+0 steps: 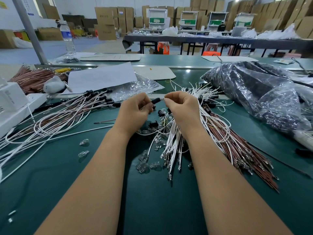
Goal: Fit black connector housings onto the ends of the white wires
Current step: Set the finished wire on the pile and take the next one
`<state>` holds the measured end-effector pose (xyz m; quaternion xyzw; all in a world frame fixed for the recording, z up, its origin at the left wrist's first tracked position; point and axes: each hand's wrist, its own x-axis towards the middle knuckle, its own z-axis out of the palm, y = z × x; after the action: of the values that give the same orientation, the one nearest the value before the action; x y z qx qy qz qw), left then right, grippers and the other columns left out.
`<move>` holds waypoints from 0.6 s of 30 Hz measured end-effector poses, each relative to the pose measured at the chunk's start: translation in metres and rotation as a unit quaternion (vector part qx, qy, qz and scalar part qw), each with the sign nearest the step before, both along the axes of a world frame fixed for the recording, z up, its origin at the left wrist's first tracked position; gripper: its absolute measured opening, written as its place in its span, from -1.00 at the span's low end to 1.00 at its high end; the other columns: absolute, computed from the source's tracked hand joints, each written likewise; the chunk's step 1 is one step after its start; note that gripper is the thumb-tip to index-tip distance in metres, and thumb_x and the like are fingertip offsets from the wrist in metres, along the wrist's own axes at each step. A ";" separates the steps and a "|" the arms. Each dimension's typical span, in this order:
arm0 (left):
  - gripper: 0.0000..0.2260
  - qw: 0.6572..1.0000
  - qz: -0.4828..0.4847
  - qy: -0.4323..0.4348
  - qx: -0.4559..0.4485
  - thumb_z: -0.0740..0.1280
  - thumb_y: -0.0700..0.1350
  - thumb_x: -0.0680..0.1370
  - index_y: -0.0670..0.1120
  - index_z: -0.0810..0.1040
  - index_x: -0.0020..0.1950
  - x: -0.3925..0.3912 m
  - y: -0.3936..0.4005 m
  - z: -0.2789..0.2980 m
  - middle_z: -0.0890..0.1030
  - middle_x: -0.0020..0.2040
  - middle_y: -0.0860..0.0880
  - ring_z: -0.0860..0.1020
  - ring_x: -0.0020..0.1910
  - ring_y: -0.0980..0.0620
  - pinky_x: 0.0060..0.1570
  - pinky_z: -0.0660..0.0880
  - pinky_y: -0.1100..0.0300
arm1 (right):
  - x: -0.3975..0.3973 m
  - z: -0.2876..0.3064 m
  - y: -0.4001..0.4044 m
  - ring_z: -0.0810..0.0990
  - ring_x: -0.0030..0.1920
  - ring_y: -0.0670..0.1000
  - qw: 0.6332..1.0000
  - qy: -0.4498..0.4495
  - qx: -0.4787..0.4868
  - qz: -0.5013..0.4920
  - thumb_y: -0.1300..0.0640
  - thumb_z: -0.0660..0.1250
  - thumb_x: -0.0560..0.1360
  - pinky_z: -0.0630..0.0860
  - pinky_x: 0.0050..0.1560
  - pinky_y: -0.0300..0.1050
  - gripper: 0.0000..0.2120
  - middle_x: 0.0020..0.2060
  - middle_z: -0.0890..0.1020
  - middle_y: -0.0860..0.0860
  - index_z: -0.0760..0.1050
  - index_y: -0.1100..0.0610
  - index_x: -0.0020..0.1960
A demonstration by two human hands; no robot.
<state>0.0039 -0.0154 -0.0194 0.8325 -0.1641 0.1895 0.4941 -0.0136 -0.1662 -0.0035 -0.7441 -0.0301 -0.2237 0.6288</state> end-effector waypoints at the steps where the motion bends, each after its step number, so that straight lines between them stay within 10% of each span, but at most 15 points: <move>1: -0.89 1.000 -0.001 -0.003 0.001 0.37 -0.21 0.54 -0.10 0.55 -0.19 0.000 0.000 0.000 0.66 -0.28 -0.02 0.60 -0.24 -0.06 -0.19 0.53 0.04 | 0.001 -0.001 0.000 0.58 -0.27 -0.13 1.000 -0.002 -0.011 -0.005 0.30 0.40 0.48 0.55 -0.16 -0.29 -0.85 -0.29 0.63 -0.04 0.60 0.07 -0.17; 18: -0.91 0.998 -0.013 -0.022 0.055 0.39 -0.20 0.52 -0.15 0.68 -0.15 -0.002 -0.008 0.000 0.66 -0.30 -0.14 0.58 -0.29 -0.21 -0.25 0.56 -0.09 | 0.007 -0.006 -0.002 0.56 -0.30 -0.10 1.000 0.018 -0.011 -0.004 0.30 0.29 0.56 0.55 -0.19 -0.21 -0.79 -0.29 0.58 0.00 0.48 0.05 -0.19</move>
<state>0.0020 -0.0234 -0.0195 0.8521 -0.1956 0.1916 0.4459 -0.0063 -0.1679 -0.0098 -0.7552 -0.0186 -0.2123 0.6199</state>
